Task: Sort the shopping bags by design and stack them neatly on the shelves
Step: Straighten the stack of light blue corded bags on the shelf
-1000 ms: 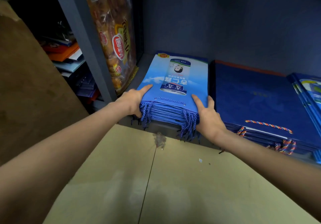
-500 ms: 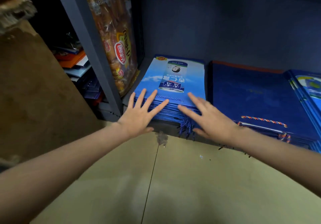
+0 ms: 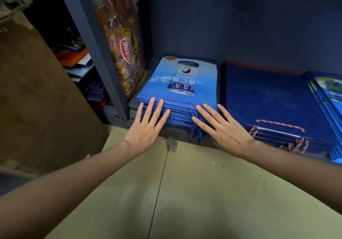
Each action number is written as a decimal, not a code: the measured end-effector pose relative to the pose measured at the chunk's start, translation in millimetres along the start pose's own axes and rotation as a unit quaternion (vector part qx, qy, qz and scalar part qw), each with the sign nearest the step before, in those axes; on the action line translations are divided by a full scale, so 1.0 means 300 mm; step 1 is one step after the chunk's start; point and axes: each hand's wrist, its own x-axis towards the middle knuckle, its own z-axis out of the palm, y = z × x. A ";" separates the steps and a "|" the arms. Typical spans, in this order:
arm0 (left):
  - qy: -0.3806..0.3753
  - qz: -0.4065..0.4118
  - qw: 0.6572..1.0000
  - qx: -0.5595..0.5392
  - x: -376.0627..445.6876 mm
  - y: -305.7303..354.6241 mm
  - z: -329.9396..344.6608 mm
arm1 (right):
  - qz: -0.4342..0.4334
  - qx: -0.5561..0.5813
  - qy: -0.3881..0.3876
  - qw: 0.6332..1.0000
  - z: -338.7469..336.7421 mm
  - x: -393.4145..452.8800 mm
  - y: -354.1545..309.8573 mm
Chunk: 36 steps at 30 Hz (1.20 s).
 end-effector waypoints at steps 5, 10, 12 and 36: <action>-0.019 -0.033 0.999 -0.018 0.019 0.030 -0.030 | 0.009 0.034 -0.011 0.999 -0.025 0.008 -0.006; 0.063 0.018 0.995 -0.073 0.058 0.055 -0.133 | 0.087 0.175 0.005 0.981 -0.062 -0.072 0.067; 0.080 0.019 0.992 -0.095 0.113 0.066 -0.178 | 0.189 0.320 -0.024 0.928 -0.083 -0.108 0.099; -0.300 -0.217 0.809 -0.456 0.637 -0.305 0.040 | 0.440 0.624 -0.043 0.645 0.058 0.451 0.294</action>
